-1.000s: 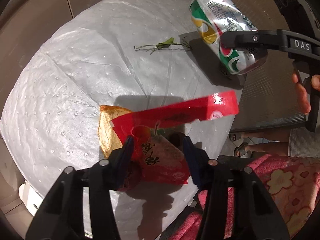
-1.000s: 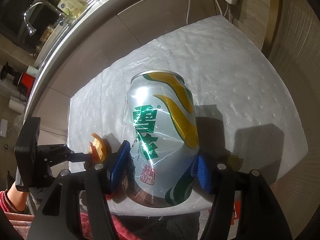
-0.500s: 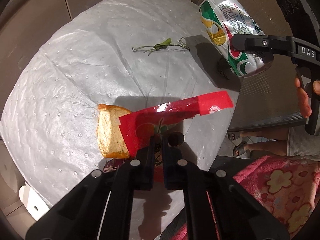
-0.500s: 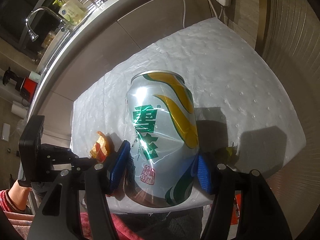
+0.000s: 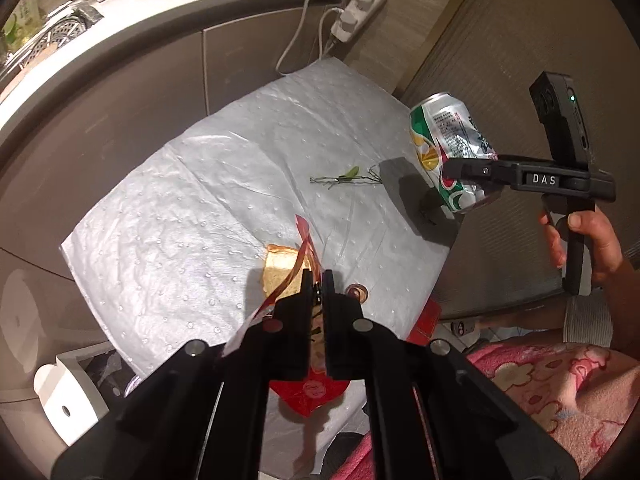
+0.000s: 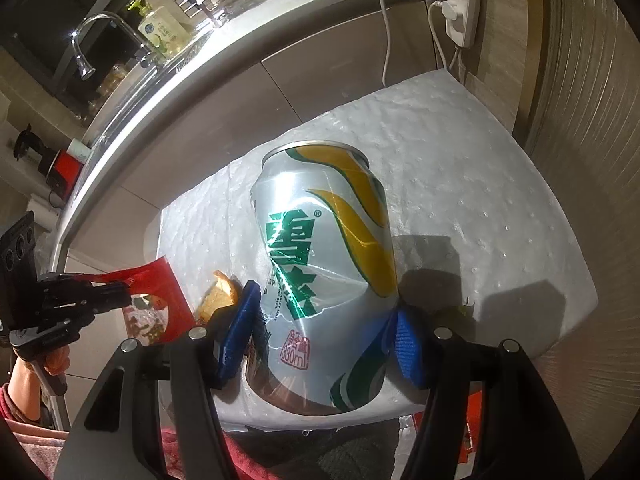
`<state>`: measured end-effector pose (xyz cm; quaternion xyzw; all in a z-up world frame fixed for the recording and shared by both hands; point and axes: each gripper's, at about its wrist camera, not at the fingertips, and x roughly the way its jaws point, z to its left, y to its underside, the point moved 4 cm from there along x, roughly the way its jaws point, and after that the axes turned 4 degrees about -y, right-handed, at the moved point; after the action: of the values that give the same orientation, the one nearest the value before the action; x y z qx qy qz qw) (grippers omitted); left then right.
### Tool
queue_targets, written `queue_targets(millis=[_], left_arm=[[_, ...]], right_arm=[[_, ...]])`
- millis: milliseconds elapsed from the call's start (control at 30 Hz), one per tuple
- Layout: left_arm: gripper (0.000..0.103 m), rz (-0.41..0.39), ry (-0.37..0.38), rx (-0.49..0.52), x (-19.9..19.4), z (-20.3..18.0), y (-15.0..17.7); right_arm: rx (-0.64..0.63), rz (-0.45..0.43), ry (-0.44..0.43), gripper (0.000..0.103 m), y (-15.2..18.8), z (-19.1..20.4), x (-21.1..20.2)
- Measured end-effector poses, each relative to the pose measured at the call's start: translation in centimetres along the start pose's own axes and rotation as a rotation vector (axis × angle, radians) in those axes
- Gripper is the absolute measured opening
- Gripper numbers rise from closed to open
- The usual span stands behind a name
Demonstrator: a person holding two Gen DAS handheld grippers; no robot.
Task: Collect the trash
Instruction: 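Carry the red wrapper to the wastebasket and release it with the left tool, then lower the soda can into the wastebasket and open the right tool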
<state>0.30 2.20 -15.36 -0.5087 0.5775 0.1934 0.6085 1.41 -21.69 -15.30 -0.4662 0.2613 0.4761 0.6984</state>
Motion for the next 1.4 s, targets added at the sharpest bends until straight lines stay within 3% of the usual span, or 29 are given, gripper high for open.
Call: queue_targets(millis=[233, 367, 533, 700, 833, 1033, 1200, 1267, 1333, 1400], left_arm=[[0.005, -0.058, -0.054, -0.023, -4.2, 1.7, 2.3], [0.005, -0.052, -0.090, -0.048, -6.0, 4.2, 6.0], [0.005, 0.015, -0.137, -0.079, -6.2, 7.8, 12.0], [0.005, 0.133, -0.146, -0.122, -2.9, 11.5, 18.8], [0.005, 0.228, -0.112, -0.167, 1.8, 14.3, 22.7], [0.005, 0.362, -0.108, -0.187, 9.0, 17.3, 25.9], [0.005, 0.368, -0.105, -0.200, 9.9, 17.9, 26.5], [0.009, 0.347, -0.096, -0.205, 9.2, 17.8, 26.2], [0.038, 0.317, -0.114, -0.204, 8.3, 17.8, 25.6], [0.048, 0.267, -0.150, -0.192, 6.6, 17.5, 24.8]], right_arm=[[-0.079, -0.005, -0.004, 0.062, 0.0, 3.9, -0.4], [-0.127, -0.007, -0.029, 0.062, 0.5, 7.5, -0.2], [-0.175, 0.002, -0.062, 0.062, 1.6, 12.3, 0.5], [-0.210, 0.010, -0.076, 0.062, 3.1, 16.5, 0.9], [-0.233, 0.019, -0.069, 0.062, 4.6, 19.4, 0.8], [-0.272, 0.043, -0.037, 0.062, 6.9, 23.0, 0.5], [-0.274, 0.064, -0.028, 0.062, 8.9, 24.6, 0.8], [-0.276, 0.080, -0.028, 0.062, 9.5, 25.0, 1.2], [-0.282, 0.092, -0.031, 0.062, 10.0, 25.5, 1.8], [-0.292, 0.103, -0.038, 0.062, 10.4, 26.1, 2.4]])
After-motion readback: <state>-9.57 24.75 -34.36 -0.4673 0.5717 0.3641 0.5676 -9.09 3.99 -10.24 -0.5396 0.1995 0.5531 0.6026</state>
